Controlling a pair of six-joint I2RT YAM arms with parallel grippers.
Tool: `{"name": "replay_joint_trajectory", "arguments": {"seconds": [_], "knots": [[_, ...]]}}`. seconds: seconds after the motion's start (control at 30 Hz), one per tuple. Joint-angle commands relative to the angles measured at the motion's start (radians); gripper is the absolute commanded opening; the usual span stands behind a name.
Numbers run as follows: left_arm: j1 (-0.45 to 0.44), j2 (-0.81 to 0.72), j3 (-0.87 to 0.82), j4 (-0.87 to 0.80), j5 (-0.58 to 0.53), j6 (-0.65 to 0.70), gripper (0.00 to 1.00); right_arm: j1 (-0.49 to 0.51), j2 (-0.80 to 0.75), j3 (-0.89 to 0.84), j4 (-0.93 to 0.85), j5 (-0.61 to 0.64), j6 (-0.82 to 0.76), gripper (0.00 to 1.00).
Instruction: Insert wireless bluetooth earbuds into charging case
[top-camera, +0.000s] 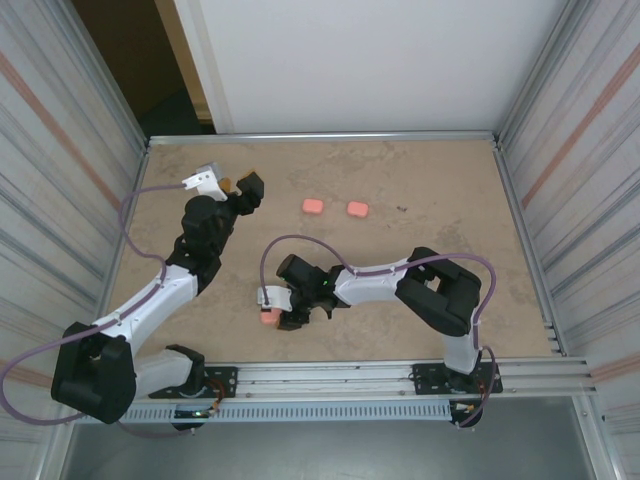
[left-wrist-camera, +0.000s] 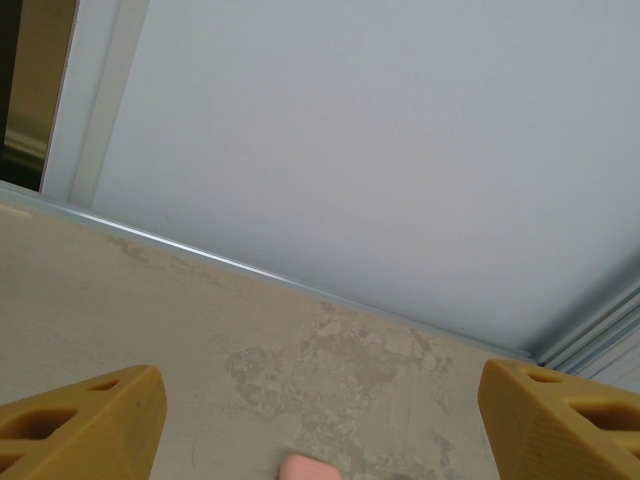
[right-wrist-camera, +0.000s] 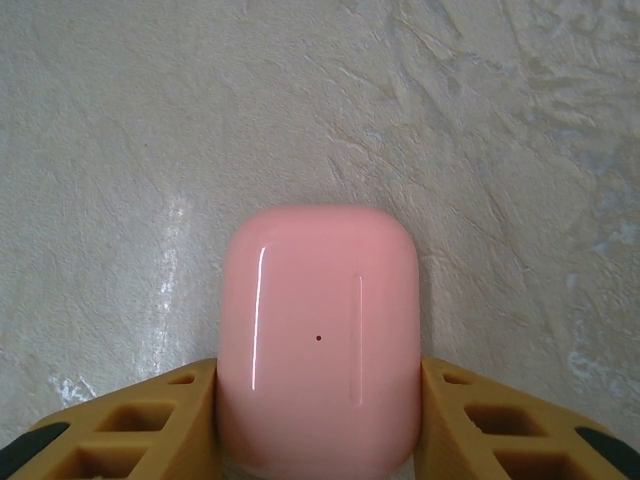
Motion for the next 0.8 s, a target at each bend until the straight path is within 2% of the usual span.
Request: {"name": "replay_joint_trajectory", "arguments": {"seconds": [0.0,0.3,0.53,0.77], "knots": [[0.007,-0.027,-0.002,0.024,-0.012,-0.012,0.82,-0.012,-0.025,-0.003,-0.014,0.022,0.009,0.41],[0.007,-0.057,0.054,-0.026,0.114,0.014,0.82,-0.092,-0.244,-0.059,-0.020,0.065,-0.051,0.41],[0.008,-0.070,0.106,-0.055,0.242,0.022,0.82,-0.227,-0.459,-0.102,-0.049,0.085,-0.109,0.40],[0.008,-0.058,0.163,-0.072,0.394,0.021,0.82,-0.372,-0.606,-0.114,-0.045,0.096,-0.161,0.39]]}}
